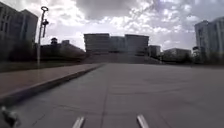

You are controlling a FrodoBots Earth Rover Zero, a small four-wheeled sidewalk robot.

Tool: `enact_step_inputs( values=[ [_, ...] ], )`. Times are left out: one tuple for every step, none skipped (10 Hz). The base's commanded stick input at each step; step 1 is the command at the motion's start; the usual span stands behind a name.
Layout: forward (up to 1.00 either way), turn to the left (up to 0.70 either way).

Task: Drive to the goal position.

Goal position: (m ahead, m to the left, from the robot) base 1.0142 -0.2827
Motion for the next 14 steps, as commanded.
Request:
enact_step_inputs(
  values=[
    [0.7, 0.0],
    [0.7, 0.0],
    [0.7, 0.0],
    [0.7, 0.0],
    [0.7, 0.0],
    [0.7, 0.0],
    [0.7, 0.0],
    [0.7, 0.12],
    [0.7, 0.27],
    [0.7, 0.3],
    [0.7, 0.2],
    [0.7, 0.1],
    [0.7, 0.01],
    [0.7, 0.0]
  ],
)
